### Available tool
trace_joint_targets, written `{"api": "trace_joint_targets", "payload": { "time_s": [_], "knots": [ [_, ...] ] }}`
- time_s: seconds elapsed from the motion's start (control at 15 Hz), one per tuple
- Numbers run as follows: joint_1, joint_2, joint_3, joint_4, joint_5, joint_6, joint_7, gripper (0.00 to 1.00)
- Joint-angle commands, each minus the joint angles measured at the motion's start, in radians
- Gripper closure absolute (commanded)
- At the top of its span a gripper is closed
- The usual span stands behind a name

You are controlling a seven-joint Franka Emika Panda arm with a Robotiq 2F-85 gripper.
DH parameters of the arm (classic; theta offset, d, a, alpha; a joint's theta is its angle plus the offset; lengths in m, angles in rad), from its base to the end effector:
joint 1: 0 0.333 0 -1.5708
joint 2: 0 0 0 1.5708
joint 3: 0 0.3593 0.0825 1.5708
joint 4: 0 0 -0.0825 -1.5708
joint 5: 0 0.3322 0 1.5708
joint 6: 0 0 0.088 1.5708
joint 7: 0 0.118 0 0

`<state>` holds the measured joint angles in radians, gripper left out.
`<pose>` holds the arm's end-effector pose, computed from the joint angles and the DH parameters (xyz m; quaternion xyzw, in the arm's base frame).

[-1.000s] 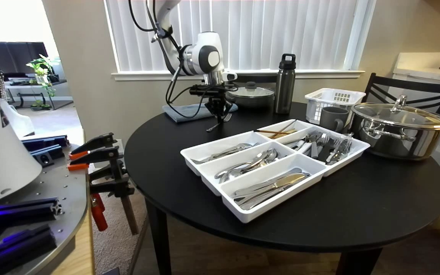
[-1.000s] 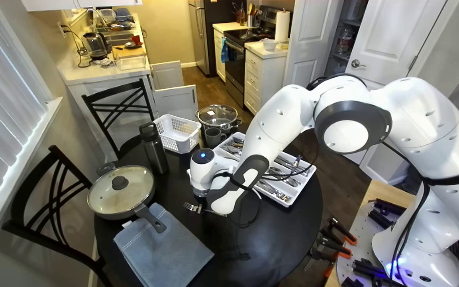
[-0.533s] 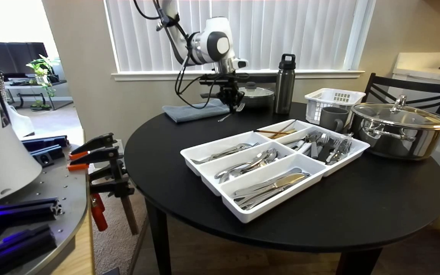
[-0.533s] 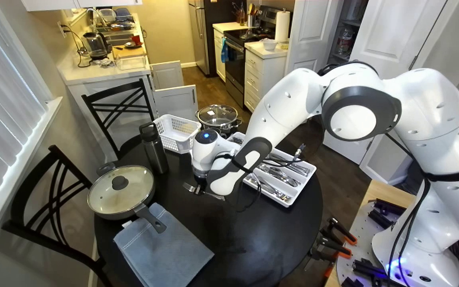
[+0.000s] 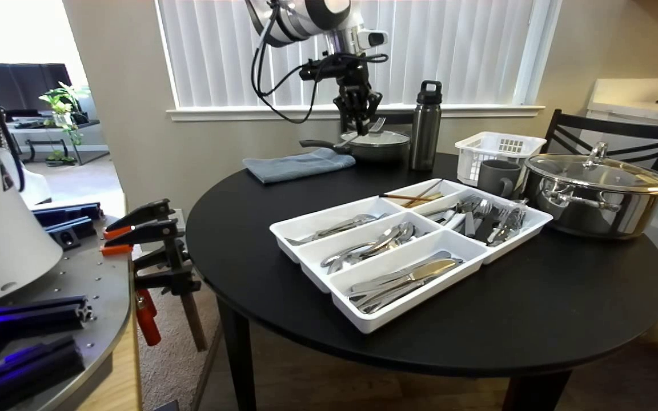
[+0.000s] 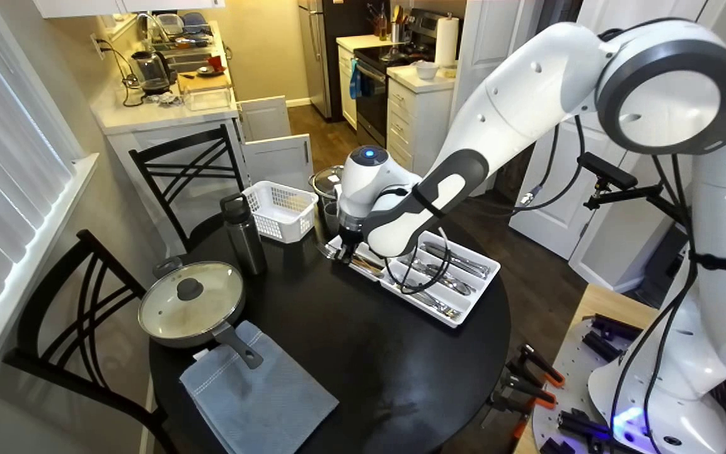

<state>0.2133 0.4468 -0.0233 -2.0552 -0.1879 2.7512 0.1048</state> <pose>0.5955 0.1227 0.3110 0.9831 0.1254 0.1296 0.0324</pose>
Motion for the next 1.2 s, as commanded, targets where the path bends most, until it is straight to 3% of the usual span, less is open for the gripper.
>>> {"api": "trace_joint_targets", "payload": {
  "time_s": [0.0, 0.2, 0.53, 0.73, 1.13],
  "knots": [
    [-0.063, -0.184, 0.008, -0.254, 0.027, 0.004, -0.017, 0.99],
    [-0.115, -0.266, 0.011, -0.43, 0.052, 0.0, -0.027, 0.99],
    [-0.148, -0.286, -0.077, -0.594, -0.03, -0.001, 0.036, 0.99],
    [-0.156, -0.265, -0.125, -0.606, -0.081, 0.014, 0.047, 0.99],
    [-0.146, -0.224, -0.11, -0.561, -0.079, 0.051, 0.05, 0.99]
  ]
}}
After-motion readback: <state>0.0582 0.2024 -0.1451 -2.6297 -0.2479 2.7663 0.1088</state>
